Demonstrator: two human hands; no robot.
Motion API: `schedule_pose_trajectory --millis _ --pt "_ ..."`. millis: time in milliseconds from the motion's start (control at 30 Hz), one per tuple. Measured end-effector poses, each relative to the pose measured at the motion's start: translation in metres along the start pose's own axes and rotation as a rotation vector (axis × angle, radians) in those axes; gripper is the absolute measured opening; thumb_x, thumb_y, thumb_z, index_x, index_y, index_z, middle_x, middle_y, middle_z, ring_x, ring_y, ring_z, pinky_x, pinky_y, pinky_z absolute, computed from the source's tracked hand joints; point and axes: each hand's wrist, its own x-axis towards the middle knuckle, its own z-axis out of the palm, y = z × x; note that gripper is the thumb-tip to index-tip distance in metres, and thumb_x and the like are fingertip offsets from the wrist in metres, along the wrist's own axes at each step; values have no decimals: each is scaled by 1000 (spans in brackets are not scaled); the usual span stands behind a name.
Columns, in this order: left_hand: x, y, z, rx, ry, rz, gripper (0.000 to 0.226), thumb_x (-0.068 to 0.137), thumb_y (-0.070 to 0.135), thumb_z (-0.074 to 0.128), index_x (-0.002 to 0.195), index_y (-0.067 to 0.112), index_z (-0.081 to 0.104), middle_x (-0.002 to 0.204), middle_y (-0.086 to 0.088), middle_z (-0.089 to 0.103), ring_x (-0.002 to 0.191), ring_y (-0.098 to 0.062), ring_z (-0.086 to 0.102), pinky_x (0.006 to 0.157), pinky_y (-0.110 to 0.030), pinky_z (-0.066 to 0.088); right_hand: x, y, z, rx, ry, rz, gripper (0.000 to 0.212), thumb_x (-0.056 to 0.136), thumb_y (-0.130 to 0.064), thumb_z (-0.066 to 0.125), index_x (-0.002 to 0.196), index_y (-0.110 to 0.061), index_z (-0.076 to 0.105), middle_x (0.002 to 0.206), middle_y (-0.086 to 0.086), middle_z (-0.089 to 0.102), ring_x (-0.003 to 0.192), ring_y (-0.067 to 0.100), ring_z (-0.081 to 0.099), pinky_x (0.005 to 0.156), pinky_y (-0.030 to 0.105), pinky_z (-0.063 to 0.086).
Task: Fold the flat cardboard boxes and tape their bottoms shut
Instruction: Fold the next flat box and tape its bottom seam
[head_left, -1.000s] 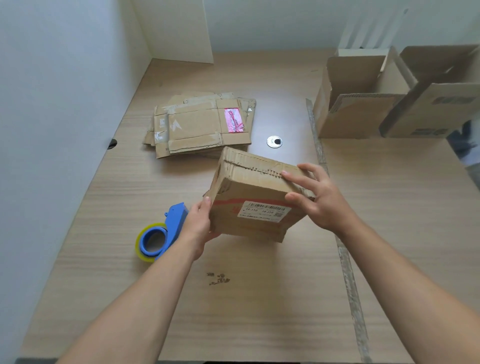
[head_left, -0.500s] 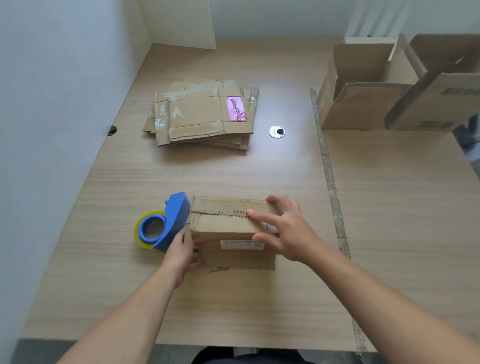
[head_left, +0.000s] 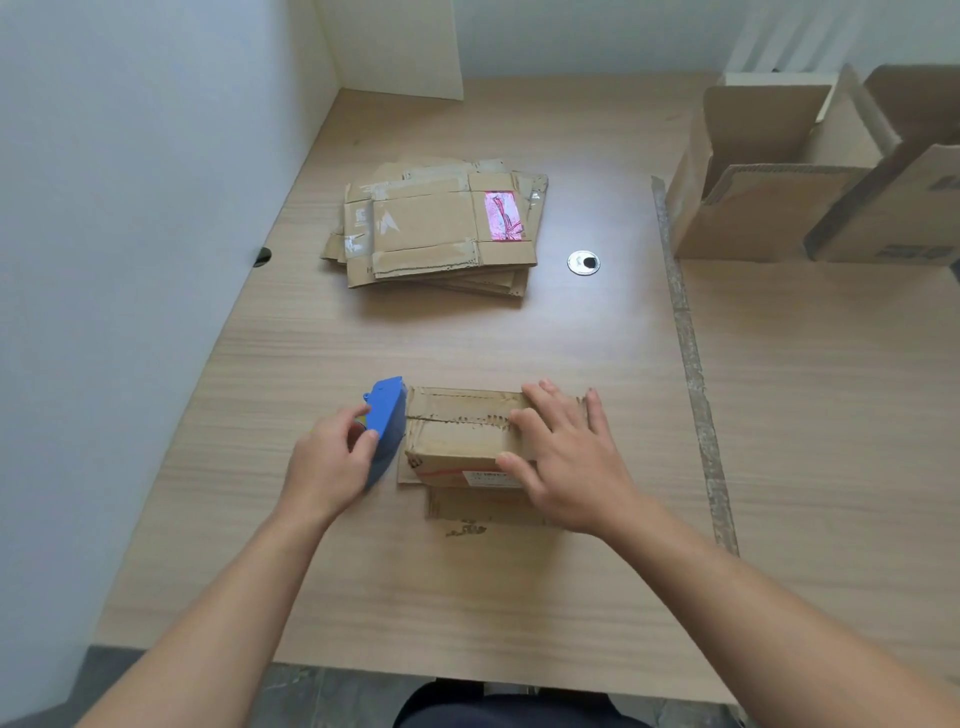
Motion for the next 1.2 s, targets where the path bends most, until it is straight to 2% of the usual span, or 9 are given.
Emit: schedule_pose_trajectory --millis 67,133,267,533,767,867,967,1100,1200 --pt "7 -3 0 150 -93 -32 57 96 27 58 149 22 40 127 -12 59 121 -32 49 100 -39 40 -2 -1 3 -14 50 13 50 98 -60 36 143 -37 37 159 -4 22 151 17 10 120 51 -7" --pt "12 -4 7 250 -225 -92 69 97 35 55 156 30 20 134 -14 51 126 -33 44 103 -44 41 -5 -2 4 -30 75 -3 48 97 -60 39 144 -48 37 157 -1 29 149 21 18 121 53 -1" --pt "19 -6 27 235 -268 -135 74 99 37 52 155 35 4 119 -16 52 101 -31 55 83 -41 48 -3 -4 2 -64 72 -10 45 96 -59 43 139 -48 49 154 5 36 146 27 28 120 59 7" --pt "34 -8 47 216 -183 -188 80 93 21 47 153 35 -5 81 -8 50 64 -21 50 52 -33 36 -1 -2 -1 -49 109 38 46 90 -61 55 131 -41 59 143 7 44 131 29 44 119 59 13" --pt "36 -12 9 126 -82 -180 75 89 36 57 149 38 12 102 -9 57 83 -31 50 72 -37 43 2 1 3 6 150 16 46 84 -56 67 122 -31 68 136 11 52 123 36 52 115 61 19" --pt "30 -4 -24 20 -40 -30 69 91 46 59 145 48 16 107 -2 56 86 -31 55 71 -37 46 1 4 2 74 175 -2 46 84 -57 66 121 -30 70 135 10 55 123 34 53 115 59 19" --pt "22 15 -58 3 -70 209 71 90 40 64 139 59 17 111 5 57 86 -29 57 75 -39 48 0 7 2 171 203 -17 46 87 -56 54 120 -29 71 135 8 57 126 30 53 116 53 16" --pt "5 49 -77 210 -147 558 73 88 38 67 138 60 18 129 11 58 87 -27 58 70 -35 45 2 11 6 302 241 1 36 86 -42 65 116 -23 72 135 4 57 129 24 50 118 44 9" --pt "-5 66 -67 387 -229 739 76 89 38 68 141 57 15 126 10 60 86 -24 59 67 -34 48 3 13 8 374 261 2 34 86 -33 72 116 -17 67 134 -1 58 128 19 50 119 36 4"
